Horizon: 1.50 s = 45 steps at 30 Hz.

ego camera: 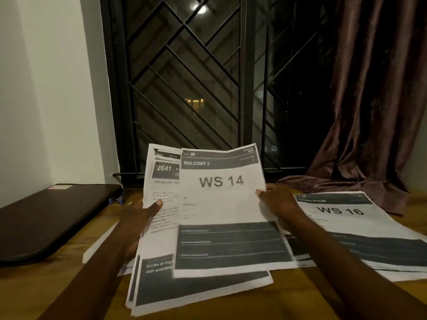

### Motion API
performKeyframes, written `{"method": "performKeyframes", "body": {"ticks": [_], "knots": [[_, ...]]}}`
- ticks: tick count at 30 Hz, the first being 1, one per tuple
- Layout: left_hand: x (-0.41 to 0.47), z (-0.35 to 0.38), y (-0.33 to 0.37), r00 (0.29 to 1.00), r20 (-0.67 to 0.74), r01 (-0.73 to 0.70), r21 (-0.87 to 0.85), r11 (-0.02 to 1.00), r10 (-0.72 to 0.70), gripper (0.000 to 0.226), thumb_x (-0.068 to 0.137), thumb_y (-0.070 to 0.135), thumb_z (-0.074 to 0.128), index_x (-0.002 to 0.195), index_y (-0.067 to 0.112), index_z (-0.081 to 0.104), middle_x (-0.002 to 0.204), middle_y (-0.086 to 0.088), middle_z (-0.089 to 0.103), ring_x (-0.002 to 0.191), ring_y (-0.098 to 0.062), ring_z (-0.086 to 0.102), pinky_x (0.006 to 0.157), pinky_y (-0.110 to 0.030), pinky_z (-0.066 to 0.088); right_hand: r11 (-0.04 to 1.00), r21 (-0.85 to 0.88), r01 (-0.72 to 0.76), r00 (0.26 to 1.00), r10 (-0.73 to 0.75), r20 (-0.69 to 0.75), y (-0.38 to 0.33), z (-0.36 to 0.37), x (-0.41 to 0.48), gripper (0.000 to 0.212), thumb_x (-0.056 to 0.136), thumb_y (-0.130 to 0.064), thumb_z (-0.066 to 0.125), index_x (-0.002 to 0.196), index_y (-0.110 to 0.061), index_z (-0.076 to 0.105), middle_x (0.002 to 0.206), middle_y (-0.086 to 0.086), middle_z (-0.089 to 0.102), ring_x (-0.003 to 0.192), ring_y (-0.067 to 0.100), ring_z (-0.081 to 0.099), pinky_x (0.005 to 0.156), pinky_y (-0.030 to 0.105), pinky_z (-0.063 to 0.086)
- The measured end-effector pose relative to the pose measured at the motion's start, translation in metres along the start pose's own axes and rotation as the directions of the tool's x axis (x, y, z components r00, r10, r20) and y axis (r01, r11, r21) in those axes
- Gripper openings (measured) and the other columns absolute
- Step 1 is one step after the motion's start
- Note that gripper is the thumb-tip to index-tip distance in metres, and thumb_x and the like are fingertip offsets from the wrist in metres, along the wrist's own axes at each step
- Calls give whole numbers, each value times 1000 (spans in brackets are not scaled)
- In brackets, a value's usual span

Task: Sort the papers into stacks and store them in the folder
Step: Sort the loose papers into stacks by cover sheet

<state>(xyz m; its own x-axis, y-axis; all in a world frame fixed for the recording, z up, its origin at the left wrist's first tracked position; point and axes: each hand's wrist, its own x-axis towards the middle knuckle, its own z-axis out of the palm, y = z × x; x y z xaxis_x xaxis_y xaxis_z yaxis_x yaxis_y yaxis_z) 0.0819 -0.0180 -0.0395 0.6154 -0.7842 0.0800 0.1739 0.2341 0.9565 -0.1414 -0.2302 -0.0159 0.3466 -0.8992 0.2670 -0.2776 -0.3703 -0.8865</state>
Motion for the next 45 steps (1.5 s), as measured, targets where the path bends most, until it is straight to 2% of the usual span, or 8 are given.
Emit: {"method": "performKeyframes", "body": {"ticks": [6,13,18,24,29,33,39,45], "knots": [[6,-4,-2,995,-100,-7,77,997,15,15,100,4,44,104,1,58,96,-14,72,56,-16,71,45,-26,56,984,-133,-119,984,99,-146,-2,-112,57,34,96,-6,52,124,13,51,125,30,55,89,32,55,77,32,46],[10,-11,1,985,-168,-28,19,999,31,27,98,11,51,123,0,56,124,-24,62,107,-40,62,95,-52,47,766,-526,-368,913,191,-361,122,-213,106,69,68,-55,59,116,-6,60,123,25,57,109,40,53,97,42,40],[7,-2,-7,989,-130,-66,38,997,70,15,100,12,48,107,6,61,86,-7,74,61,-19,72,47,-28,56,713,-602,-359,898,88,-431,115,-179,43,63,83,-28,65,135,-1,43,139,26,42,125,42,42,104,51,37],[13,-6,-7,989,-136,-52,2,999,52,23,99,13,51,119,5,59,117,-18,67,80,-26,73,57,-32,59,726,-664,-178,974,33,-225,99,-112,30,65,88,-62,47,133,-16,47,139,14,47,127,34,44,103,47,34],[9,-3,-4,993,-116,-26,22,999,28,28,98,9,51,123,0,57,118,-22,66,98,-38,66,71,-45,59,930,-335,155,987,-159,14,31,-55,4,52,90,-57,47,101,-9,64,98,13,68,96,31,63,75,31,45],[6,-2,-1,993,-87,-84,-9,996,83,32,99,14,49,129,5,56,126,-19,64,111,-40,63,91,-51,53,996,23,91,916,-93,390,-16,11,-21,38,87,-60,51,98,-25,62,95,-4,70,90,17,67,75,31,54],[4,-6,-4,996,-79,-54,-30,998,52,29,94,26,59,118,11,63,113,-15,72,103,-36,69,91,-53,54,964,262,46,970,-106,219,-13,51,-20,30,76,-19,79,99,-18,61,101,3,72,89,20,69,84,42,56],[8,-1,-9,999,47,10,-32,999,-9,34,95,7,54,130,8,57,123,-15,68,110,-37,66,91,-56,53,967,226,120,990,-133,43,6,34,-13,24,87,-15,67,111,-11,62,109,1,66,94,17,62,68,21,45]]}}
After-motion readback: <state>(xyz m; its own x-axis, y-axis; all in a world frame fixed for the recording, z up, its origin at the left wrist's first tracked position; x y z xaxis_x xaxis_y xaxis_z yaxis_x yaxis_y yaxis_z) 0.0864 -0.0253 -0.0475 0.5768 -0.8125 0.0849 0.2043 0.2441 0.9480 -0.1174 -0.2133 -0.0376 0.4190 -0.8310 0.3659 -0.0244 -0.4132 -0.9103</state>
